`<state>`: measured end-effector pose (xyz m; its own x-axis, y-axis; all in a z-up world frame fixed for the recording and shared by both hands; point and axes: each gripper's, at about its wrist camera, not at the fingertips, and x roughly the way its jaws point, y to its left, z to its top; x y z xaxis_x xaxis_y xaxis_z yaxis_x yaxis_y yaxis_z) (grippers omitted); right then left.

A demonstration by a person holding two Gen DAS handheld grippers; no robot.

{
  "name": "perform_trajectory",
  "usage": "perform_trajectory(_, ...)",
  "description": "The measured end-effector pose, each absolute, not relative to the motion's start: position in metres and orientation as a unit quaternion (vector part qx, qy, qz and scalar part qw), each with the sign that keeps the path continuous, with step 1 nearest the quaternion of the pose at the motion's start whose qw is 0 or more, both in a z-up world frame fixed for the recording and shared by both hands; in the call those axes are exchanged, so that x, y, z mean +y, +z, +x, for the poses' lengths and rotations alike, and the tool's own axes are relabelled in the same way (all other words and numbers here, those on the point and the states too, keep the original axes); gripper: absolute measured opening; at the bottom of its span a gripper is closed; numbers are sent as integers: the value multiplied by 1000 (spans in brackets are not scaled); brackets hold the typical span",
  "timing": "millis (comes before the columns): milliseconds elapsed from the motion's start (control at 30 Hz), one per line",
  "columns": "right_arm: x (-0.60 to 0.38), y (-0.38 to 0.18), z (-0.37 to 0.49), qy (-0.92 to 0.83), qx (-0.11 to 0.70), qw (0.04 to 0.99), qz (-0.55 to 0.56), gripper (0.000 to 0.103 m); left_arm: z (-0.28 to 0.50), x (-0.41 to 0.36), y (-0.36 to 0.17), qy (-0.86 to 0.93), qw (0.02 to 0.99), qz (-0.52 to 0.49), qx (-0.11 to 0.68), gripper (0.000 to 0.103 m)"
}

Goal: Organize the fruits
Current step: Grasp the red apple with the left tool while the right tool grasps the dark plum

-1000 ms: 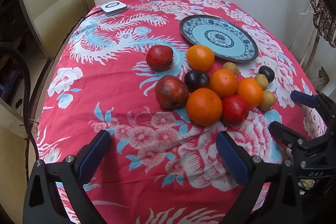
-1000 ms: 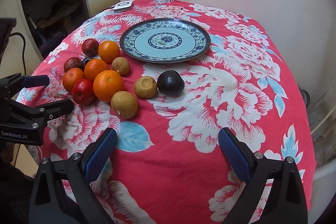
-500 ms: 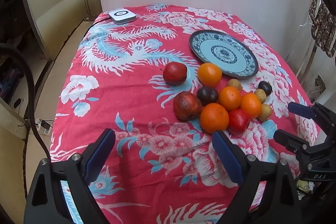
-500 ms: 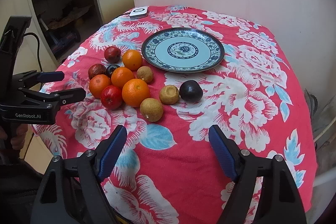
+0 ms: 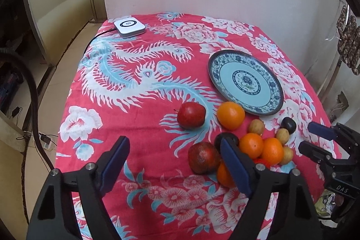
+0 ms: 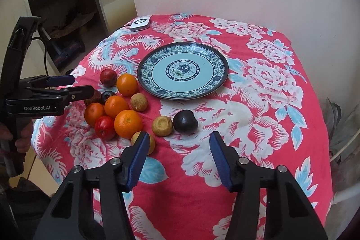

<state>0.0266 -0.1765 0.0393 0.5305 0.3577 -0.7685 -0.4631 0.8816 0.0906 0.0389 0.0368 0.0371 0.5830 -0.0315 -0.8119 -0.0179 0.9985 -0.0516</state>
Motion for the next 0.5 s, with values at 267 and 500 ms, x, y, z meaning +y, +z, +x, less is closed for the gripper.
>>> perform_trajectory(267, -174, 38, 37, 237, 426, 871, -65, 44, 59, 42, 35, -9, 885, -53, 463, 79)
perform_trajectory(500, -176, 30, 42, 237, 436, 865, -79, 40, 67, 33, 29, -16, 881, -43, 471, 68)
